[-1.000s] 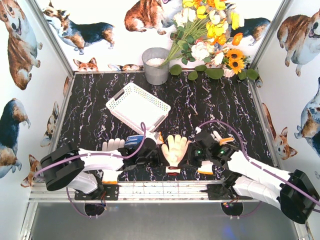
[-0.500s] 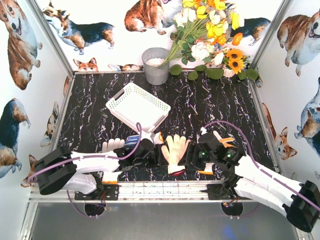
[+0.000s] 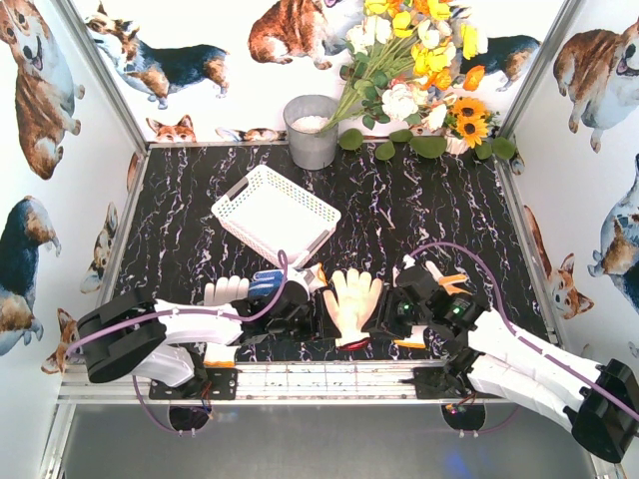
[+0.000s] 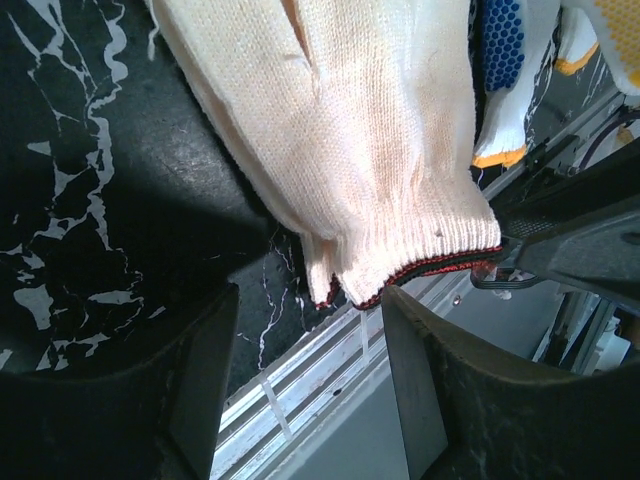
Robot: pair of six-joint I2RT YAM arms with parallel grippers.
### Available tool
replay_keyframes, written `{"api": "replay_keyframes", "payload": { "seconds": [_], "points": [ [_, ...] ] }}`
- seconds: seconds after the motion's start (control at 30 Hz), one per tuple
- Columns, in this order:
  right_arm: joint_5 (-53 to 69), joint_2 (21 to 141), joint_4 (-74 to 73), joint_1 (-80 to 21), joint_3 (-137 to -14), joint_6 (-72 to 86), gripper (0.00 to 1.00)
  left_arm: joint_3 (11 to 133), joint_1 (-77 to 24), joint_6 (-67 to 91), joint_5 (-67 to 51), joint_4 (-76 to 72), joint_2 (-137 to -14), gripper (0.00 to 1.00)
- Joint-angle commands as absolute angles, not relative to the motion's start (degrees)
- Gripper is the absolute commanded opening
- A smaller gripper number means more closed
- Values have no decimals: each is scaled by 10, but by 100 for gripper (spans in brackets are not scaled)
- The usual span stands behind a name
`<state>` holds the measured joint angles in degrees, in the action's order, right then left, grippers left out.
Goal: Put the gloves into the storage basket
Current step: Pair the glove with the glove.
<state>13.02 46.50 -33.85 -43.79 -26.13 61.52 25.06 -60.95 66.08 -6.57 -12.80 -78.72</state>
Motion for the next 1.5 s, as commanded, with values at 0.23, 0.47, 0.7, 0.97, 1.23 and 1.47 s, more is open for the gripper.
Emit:
{"api": "replay_keyframes", "payload": {
  "seconds": [0.23, 0.47, 0.7, 0.97, 1.23, 1.47],
  "points": [
    [138, 461, -287, -441, -235, 630, 27, 243, -615, 677, -75, -178, -809, 53],
    [157, 463, -262, -442, -227, 642, 15, 241, -617, 685, -75, -195, -819, 49],
    [165, 471, -239, -446, -210, 653, 11, 236, -618, 694, -79, -221, -835, 44],
    [164, 482, -227, -454, -210, 658, 6, 237, -620, 696, -81, -235, -849, 38],
    [159, 495, -207, -462, -198, 666, 3, 242, -624, 698, -83, -238, -854, 35],
    [148, 520, -202, -473, -204, 662, 1, 244, -627, 698, -84, -238, -857, 35]
  ]
}}
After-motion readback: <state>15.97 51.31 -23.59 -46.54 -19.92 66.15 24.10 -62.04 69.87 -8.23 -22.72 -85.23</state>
